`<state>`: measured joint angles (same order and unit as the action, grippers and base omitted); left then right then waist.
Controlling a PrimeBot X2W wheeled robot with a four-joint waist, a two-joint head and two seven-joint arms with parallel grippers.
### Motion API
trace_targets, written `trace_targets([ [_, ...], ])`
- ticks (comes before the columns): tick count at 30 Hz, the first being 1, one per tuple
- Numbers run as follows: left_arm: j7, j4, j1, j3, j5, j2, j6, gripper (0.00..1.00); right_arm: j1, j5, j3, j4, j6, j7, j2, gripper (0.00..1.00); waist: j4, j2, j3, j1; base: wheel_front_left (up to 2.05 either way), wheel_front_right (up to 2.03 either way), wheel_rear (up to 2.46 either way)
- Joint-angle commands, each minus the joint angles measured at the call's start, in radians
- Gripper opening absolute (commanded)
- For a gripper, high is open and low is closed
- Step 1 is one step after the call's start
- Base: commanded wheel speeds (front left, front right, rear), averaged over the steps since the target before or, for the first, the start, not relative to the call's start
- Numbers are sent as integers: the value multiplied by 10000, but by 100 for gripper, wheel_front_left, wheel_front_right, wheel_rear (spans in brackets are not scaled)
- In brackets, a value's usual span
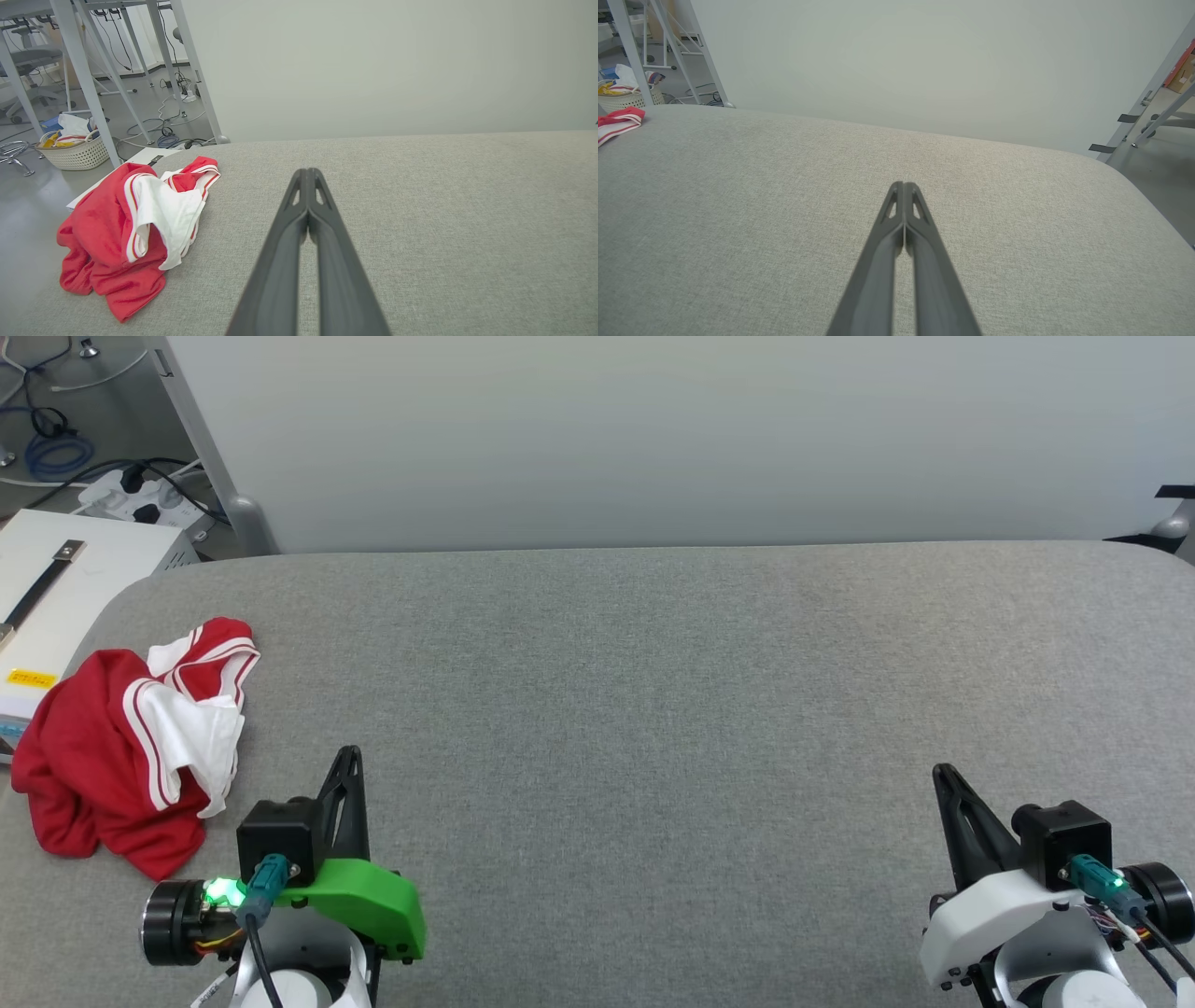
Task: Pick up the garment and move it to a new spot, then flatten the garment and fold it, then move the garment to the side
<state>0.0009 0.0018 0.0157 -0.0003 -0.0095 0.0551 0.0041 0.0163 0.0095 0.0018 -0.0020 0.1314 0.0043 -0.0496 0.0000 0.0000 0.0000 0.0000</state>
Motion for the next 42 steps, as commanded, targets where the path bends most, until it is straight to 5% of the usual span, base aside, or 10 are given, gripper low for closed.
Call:
trace_targets([
  [1,-9,-18,-157,3,95,-49,-41,0,-163,-95,-18,20,-7,-43,-6,0,0,0,0,0,0,0,0],
  [26,-9,-18,-157,3,95,-49,-41,0,-163,-95,-18,20,-7,-43,-6,0,0,0,0,0,0,0,0],
  [27,0,0,0,0,-1,0,0,100,0,1,0,0,0,0,0,100,0,0,0,0,0,0,0],
  [42,-246,125,69,-120,-267,-3,-27,100,-39,361,52,97,-1,-245,1,100,-4,0,2,0,0,0,0],
])
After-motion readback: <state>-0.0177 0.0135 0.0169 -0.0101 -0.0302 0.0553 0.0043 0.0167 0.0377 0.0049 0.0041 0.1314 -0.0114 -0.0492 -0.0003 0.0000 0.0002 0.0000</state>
